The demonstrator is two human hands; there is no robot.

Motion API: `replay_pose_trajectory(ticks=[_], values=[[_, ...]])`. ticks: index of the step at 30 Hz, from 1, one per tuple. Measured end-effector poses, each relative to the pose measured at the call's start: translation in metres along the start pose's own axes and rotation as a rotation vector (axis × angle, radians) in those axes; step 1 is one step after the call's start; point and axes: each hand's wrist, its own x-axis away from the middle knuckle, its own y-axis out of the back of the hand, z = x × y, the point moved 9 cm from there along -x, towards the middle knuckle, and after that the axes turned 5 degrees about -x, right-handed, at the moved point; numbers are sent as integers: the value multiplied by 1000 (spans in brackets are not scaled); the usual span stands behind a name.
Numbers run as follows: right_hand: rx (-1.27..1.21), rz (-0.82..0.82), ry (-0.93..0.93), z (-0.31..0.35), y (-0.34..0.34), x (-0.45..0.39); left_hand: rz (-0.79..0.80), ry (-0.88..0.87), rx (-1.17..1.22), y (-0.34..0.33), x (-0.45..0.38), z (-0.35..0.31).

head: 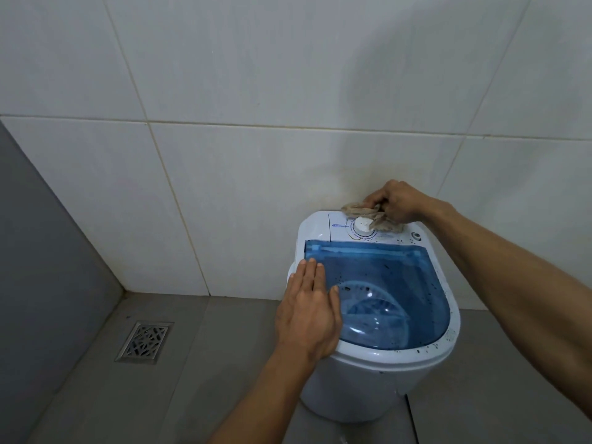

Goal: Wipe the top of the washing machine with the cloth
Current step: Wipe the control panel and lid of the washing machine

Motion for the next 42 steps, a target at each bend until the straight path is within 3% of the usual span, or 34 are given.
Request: replay_pose_trajectory(ticks=[7,19,32,42], values=[[-15,-48,-63,-42,12,38,14,-4,-3,-2,0,0],[-170,-4,1,26,-25,-4,18,-1,-5,-3,-1,-2],[-183,-77,-149,-23,-2,16,25,-11,-10,-4,-1,-2],[-186,5,-59,45,-28,-8,31,0,-5,-4,0,0]])
